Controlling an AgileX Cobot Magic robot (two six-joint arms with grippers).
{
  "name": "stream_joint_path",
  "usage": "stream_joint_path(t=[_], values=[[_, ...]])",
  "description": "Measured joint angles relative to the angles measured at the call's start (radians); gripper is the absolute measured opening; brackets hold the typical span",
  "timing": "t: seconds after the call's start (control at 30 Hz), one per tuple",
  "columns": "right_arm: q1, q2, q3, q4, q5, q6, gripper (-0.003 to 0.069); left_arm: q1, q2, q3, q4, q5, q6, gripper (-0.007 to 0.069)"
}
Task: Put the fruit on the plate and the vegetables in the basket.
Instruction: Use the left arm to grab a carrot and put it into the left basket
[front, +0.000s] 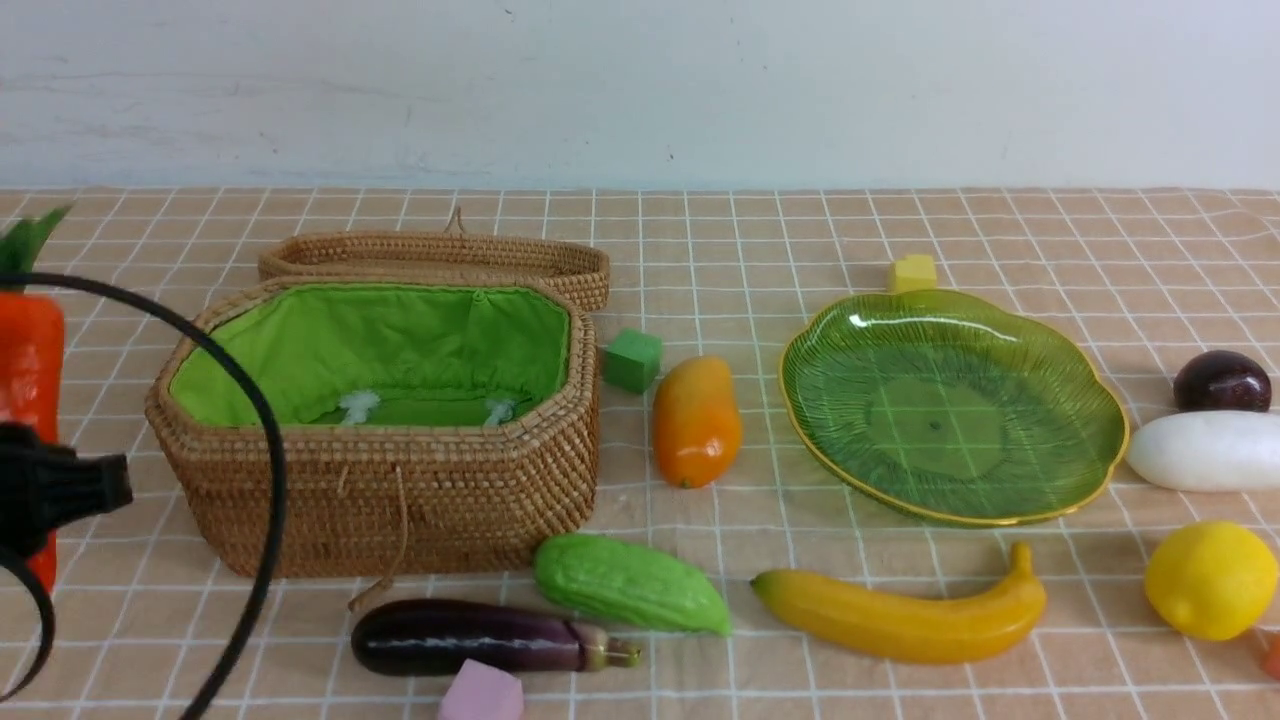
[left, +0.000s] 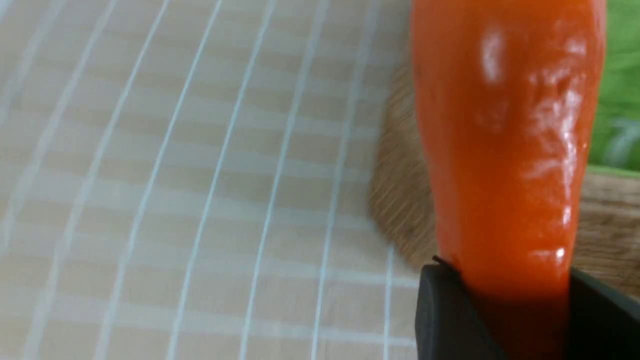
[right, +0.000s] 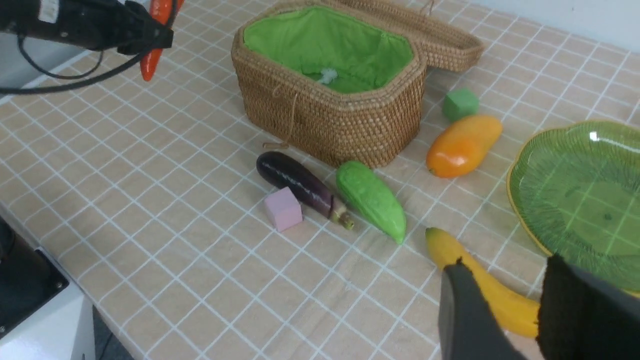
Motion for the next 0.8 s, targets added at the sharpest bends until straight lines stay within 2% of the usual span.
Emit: stream_joint_path(t=[0.07, 0.13, 0.17, 0.2, 0.3, 0.4, 0.47, 0.57, 0.63, 0.73, 0.8], values=[[0.000, 0.000, 0.000, 0.001, -0.012, -0.017, 0.0235, -0.026, 0.011, -0.049, -0.064, 0.016, 0.227, 0.0245], [0.000, 0.000, 0.000, 0.001, -0.029, -0.041, 0.0236, -0.066, 0.076, -0.156, -0.200, 0.090, 0.682, 0.0245], [0.000, 0.000, 0.000, 0.001, -0.029, -0.042, 0.0236, -0.071, 0.091, -0.172, -0.209, 0.096, 0.717, 0.0245], [0.000, 0.000, 0.000, 0.001, -0.033, -0.052, 0.0237, -0.082, 0.161, -0.234, -0.277, 0.154, 1.002, 0.0245], [0.000, 0.000, 0.000, 0.001, -0.029, -0.062, 0.0237, -0.083, 0.317, -0.338, -0.313, 0.194, 1.289, 0.0245], [0.000, 0.000, 0.000, 0.001, -0.019, -0.064, 0.0237, -0.083, 0.443, -0.412, -0.303, 0.181, 1.390, 0.0245], [0.000, 0.000, 0.000, 0.001, -0.005, -0.065, 0.0236, -0.083, 0.518, -0.463, -0.279, 0.162, 1.398, 0.0245], [0.000, 0.000, 0.003, 0.001, -0.002, -0.065, 0.0236, -0.083, 0.593, -0.506, -0.205, 0.135, 1.355, 0.0245], [0.000, 0.000, 0.006, 0.001, -0.002, -0.065, 0.0236, -0.083, 0.634, -0.520, -0.127, 0.087, 1.266, 0.0254], [0.000, 0.000, 0.008, 0.001, -0.002, -0.065, 0.0236, -0.083, 0.642, -0.521, -0.045, 0.051, 1.180, 0.0324], [0.000, 0.000, 0.010, 0.001, -0.007, -0.065, 0.0236, -0.083, 0.636, -0.521, 0.024, 0.033, 1.088, 0.0466]])
